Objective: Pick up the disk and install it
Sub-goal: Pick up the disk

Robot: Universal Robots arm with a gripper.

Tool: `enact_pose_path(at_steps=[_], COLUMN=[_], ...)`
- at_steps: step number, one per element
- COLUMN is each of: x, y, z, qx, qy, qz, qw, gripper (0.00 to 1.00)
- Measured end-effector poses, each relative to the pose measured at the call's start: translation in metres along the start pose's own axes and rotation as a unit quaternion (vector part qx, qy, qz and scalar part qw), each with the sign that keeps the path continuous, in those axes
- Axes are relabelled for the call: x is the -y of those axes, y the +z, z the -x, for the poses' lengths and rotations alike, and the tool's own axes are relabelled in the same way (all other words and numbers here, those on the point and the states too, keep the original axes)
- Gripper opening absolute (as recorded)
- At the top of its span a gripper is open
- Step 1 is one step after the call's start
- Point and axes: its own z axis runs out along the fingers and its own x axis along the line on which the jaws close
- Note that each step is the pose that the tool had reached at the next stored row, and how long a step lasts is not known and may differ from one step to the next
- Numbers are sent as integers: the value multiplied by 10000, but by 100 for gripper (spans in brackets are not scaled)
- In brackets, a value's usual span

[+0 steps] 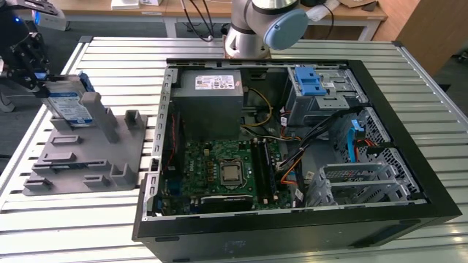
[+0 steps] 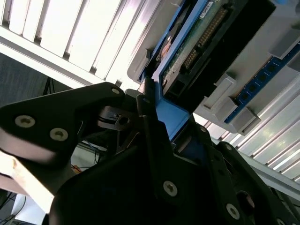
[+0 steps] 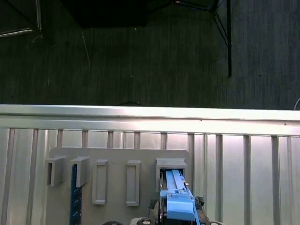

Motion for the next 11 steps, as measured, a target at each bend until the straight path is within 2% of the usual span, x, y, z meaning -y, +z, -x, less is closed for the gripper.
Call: enact_pose_path(at_steps=[2, 3, 11], x=[0, 0, 0], y=[1, 2, 2], z=[0, -1, 0], qx=[0, -5, -13], qy=[43, 163, 205], qz=[-1, -3, -3], qw=[10000, 9999, 9998], gripper=[37, 37, 37])
